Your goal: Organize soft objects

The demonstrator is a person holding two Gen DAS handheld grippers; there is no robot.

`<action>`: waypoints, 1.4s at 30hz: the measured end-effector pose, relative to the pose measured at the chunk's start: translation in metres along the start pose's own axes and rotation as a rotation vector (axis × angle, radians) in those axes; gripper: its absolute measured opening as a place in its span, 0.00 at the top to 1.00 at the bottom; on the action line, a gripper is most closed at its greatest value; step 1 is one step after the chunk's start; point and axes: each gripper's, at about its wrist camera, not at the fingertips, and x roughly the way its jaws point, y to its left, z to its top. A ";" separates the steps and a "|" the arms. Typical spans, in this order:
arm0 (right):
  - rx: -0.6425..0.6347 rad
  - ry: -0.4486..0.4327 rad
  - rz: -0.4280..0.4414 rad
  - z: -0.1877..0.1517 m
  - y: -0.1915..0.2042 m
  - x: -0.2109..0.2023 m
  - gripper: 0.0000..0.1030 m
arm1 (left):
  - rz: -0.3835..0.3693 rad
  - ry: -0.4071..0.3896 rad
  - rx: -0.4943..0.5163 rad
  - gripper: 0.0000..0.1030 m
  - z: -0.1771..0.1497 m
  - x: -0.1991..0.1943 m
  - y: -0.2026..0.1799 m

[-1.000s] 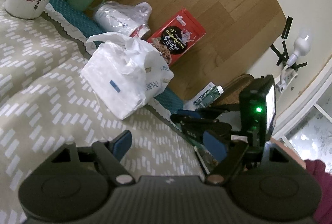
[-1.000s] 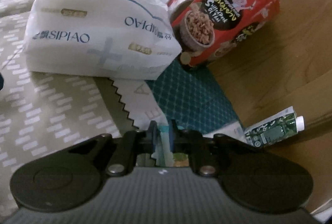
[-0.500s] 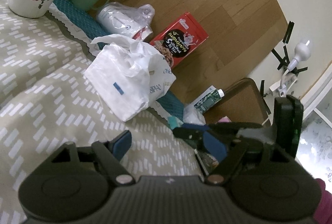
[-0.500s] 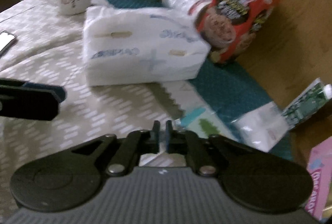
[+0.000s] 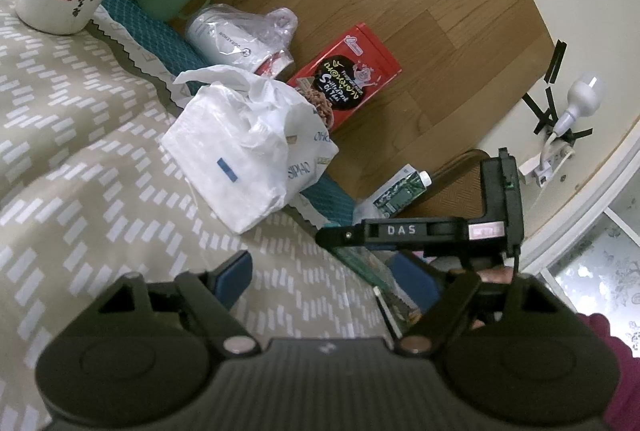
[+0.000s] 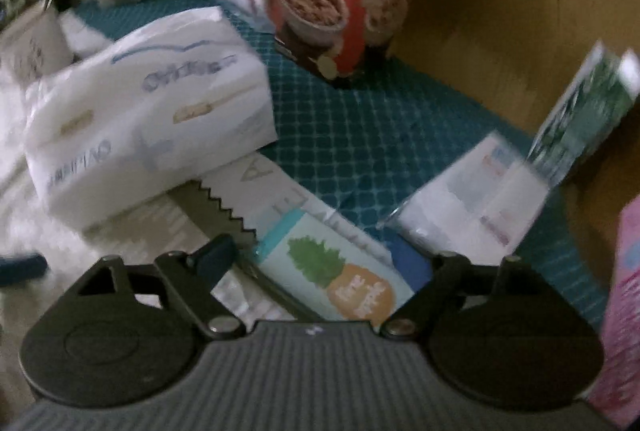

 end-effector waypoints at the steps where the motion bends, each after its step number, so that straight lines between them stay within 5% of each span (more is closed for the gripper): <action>1: -0.007 -0.007 0.007 -0.001 0.003 -0.003 0.29 | -0.001 0.000 -0.001 0.22 0.000 0.000 0.000; 4: -0.025 -0.006 0.020 -0.001 0.010 -0.006 0.48 | -0.002 -0.001 -0.002 0.22 0.000 0.000 0.000; 6: -0.034 -0.011 0.021 -0.003 0.014 -0.008 0.50 | -0.003 -0.002 -0.004 0.22 0.001 0.000 0.001; 19: -0.314 -0.115 0.120 -0.069 0.081 -0.040 0.52 | 0.004 -0.025 -0.023 0.22 0.003 -0.003 0.004; 26: -0.473 -0.204 0.096 -0.117 0.119 -0.063 0.55 | 0.002 -0.023 -0.020 0.21 0.003 -0.002 0.005; 32: -0.414 -0.208 0.185 -0.146 0.137 -0.078 0.55 | 0.005 -0.020 -0.015 0.21 0.003 -0.001 0.005; 38: -0.259 -0.246 0.234 -0.168 0.133 -0.096 0.49 | 0.006 -0.015 -0.006 0.20 0.003 -0.001 0.004; 42: -0.220 -0.344 0.208 -0.192 0.120 -0.116 0.23 | 0.011 -0.011 0.001 0.19 0.002 0.000 0.003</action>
